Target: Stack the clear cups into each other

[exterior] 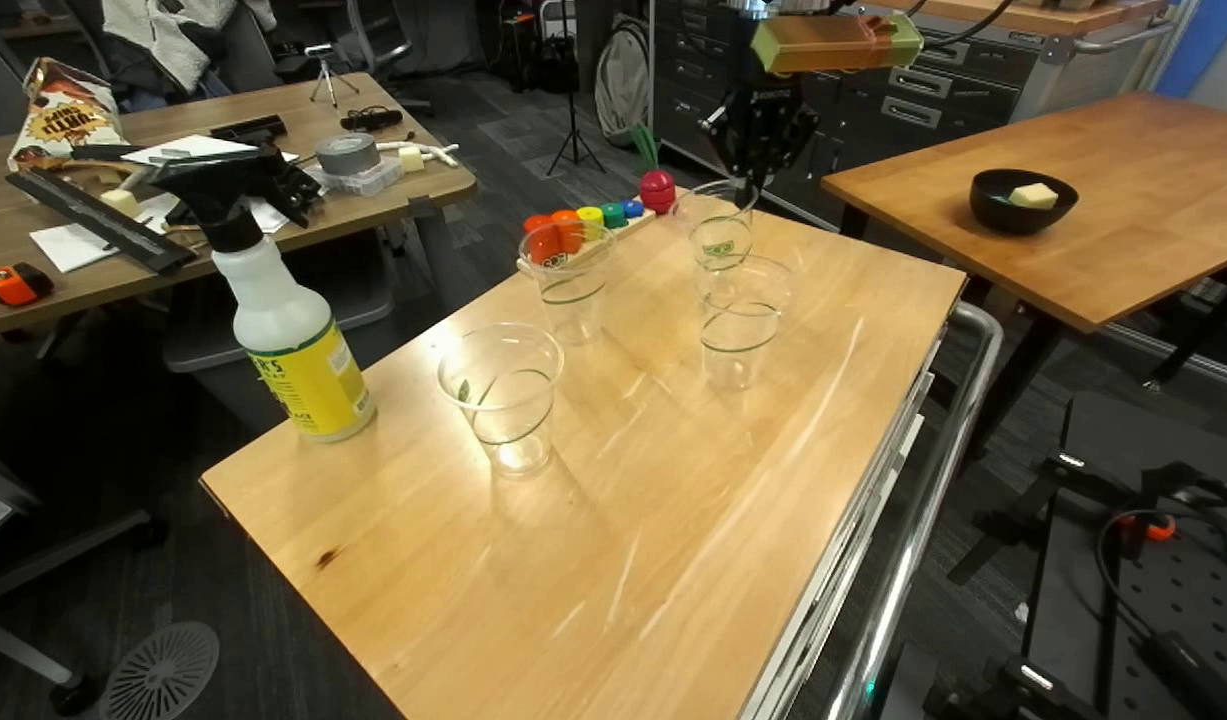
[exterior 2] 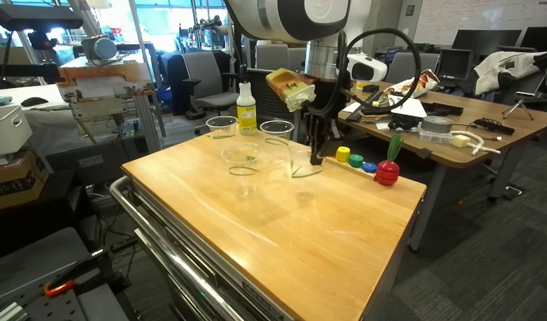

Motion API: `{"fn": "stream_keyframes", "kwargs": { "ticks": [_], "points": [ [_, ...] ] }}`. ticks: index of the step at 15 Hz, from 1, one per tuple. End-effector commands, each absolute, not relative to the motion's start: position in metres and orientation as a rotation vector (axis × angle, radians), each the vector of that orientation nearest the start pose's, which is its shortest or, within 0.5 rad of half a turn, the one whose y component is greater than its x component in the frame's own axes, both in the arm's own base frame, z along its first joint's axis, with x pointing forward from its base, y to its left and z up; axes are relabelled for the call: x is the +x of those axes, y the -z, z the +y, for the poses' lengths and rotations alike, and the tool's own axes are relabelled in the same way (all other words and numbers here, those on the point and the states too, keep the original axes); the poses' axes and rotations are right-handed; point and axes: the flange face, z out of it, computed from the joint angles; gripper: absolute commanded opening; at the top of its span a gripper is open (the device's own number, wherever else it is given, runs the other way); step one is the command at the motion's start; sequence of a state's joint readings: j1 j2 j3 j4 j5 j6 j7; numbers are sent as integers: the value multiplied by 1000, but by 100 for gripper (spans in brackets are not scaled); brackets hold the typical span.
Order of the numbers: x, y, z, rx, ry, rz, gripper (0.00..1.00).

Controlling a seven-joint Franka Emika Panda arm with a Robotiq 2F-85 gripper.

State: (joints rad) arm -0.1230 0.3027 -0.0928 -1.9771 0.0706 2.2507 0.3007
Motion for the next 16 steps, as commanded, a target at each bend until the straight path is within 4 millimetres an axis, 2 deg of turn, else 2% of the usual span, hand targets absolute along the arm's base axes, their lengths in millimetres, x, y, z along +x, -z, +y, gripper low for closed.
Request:
{"fn": "stream_keyframes", "kwargs": {
  "ticks": [1, 5, 8, 10, 13, 16],
  "points": [
    [581, -339, -121, -2912, -52, 894, 1],
    [573, -388, -113, -2777, 97, 928, 1],
    [557, -429, -104, -2695, 205, 887, 1],
    [542, -447, -96, -2688, 251, 827, 1],
    [517, -459, -86, -2696, 269, 738, 1],
    [493, -455, -74, -2713, 244, 614, 1]
  ]
}}
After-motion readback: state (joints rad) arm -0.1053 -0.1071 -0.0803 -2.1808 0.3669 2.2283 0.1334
